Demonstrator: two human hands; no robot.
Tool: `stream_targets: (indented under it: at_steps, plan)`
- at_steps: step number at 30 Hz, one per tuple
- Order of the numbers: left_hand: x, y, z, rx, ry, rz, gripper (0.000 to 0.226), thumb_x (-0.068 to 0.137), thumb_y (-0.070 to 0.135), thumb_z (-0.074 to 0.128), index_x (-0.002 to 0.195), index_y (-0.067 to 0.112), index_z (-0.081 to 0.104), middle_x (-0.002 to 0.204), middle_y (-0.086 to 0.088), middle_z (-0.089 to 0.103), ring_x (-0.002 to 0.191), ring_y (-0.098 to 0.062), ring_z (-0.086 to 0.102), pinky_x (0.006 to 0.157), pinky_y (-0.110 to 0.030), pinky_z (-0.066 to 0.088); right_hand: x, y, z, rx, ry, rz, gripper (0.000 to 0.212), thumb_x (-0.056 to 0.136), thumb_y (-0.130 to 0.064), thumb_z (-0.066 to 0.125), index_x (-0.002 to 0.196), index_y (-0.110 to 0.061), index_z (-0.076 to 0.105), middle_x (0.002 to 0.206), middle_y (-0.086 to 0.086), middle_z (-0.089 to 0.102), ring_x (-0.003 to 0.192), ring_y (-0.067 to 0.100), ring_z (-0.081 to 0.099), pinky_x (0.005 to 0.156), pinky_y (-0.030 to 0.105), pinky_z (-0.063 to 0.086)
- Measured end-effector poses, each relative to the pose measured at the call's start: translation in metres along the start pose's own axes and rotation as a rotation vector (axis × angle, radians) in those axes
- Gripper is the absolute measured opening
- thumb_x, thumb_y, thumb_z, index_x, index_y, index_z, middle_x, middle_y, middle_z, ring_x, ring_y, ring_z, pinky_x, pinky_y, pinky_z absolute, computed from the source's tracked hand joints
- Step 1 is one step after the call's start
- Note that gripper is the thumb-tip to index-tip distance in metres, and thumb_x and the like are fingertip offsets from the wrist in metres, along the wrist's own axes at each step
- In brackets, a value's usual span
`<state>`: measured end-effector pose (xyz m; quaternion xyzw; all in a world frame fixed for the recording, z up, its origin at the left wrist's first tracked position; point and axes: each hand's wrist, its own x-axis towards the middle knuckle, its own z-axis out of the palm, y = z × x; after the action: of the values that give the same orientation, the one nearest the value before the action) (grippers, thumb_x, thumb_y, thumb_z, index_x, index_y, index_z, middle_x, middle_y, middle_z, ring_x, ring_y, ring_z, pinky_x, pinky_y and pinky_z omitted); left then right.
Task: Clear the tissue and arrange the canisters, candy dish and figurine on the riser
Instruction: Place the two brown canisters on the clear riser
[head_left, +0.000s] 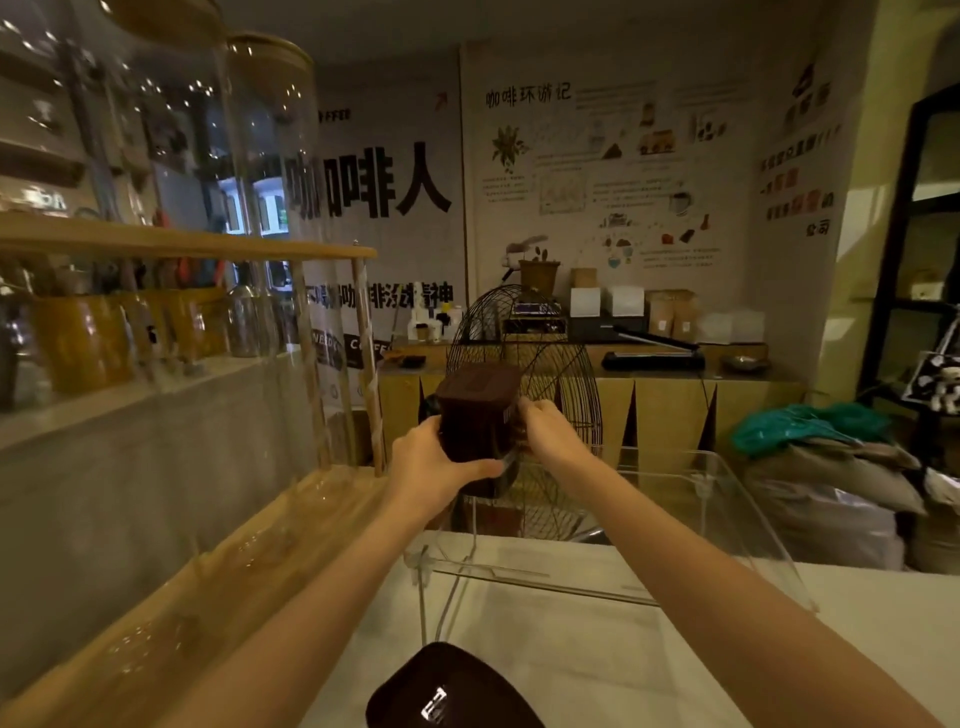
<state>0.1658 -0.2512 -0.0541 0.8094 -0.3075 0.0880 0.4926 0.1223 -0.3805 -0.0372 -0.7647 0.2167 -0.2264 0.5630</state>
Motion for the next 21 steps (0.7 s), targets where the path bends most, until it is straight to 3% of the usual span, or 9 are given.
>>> stream_targets:
  at_steps: [5, 8, 12, 17, 21]
  plan:
    - [0.008, -0.007, 0.004, -0.003, -0.042, 0.007, 0.069, 0.054, 0.03, 0.084, 0.114, 0.012, 0.054, 0.116, -0.008, 0.065, 0.107, -0.022, 0.059, 0.087, -0.033, 0.051, 0.008, 0.009, -0.004, 0.011, -0.012, 0.011, 0.041, 0.098, -0.032, 0.027, 0.129, -0.007, 0.034, 0.115, 0.009, 0.047, 0.101, 0.022, 0.047, 0.095, 0.04, 0.04]
    - [0.008, -0.01, 0.007, -0.009, -0.059, -0.008, 0.068, 0.057, 0.031, 0.082, 0.115, 0.013, 0.054, 0.117, -0.007, 0.065, 0.108, -0.021, 0.059, 0.084, -0.03, 0.048, 0.007, 0.015, -0.004, -0.027, -0.046, -0.02, 0.041, 0.098, -0.03, 0.029, 0.133, -0.009, 0.034, 0.132, 0.011, 0.046, 0.118, 0.025, 0.046, 0.094, 0.036, 0.038]
    - [0.01, -0.012, 0.012, 0.015, -0.069, -0.024, 0.067, 0.059, 0.035, 0.08, 0.117, 0.014, 0.054, 0.118, -0.007, 0.065, 0.107, -0.021, 0.059, 0.084, -0.03, 0.048, 0.003, 0.02, -0.005, -0.101, -0.077, -0.064, 0.042, 0.097, -0.025, 0.032, 0.137, -0.01, 0.035, 0.143, 0.012, 0.042, 0.13, 0.027, 0.039, 0.108, 0.04, 0.034]
    - [0.01, -0.011, 0.014, 0.073, -0.048, -0.035, 0.072, 0.056, 0.04, 0.08, 0.117, 0.014, 0.053, 0.117, -0.008, 0.065, 0.107, -0.023, 0.06, 0.089, -0.037, 0.052, 0.002, 0.023, -0.01, -0.137, -0.107, -0.122, 0.041, 0.098, -0.016, 0.032, 0.138, -0.01, 0.035, 0.142, 0.012, 0.044, 0.131, 0.026, 0.039, 0.102, 0.034, 0.034]
    - [0.009, -0.009, 0.014, 0.115, -0.072, -0.038, 0.074, 0.059, 0.043, 0.078, 0.12, 0.011, 0.05, 0.119, -0.009, 0.064, 0.108, -0.024, 0.059, 0.086, -0.036, 0.052, -0.002, 0.024, -0.011, -0.295, -0.134, -0.149, 0.04, 0.095, -0.015, 0.037, 0.135, -0.01, 0.038, 0.138, 0.013, 0.048, 0.126, 0.028, 0.044, 0.099, 0.036, 0.039]
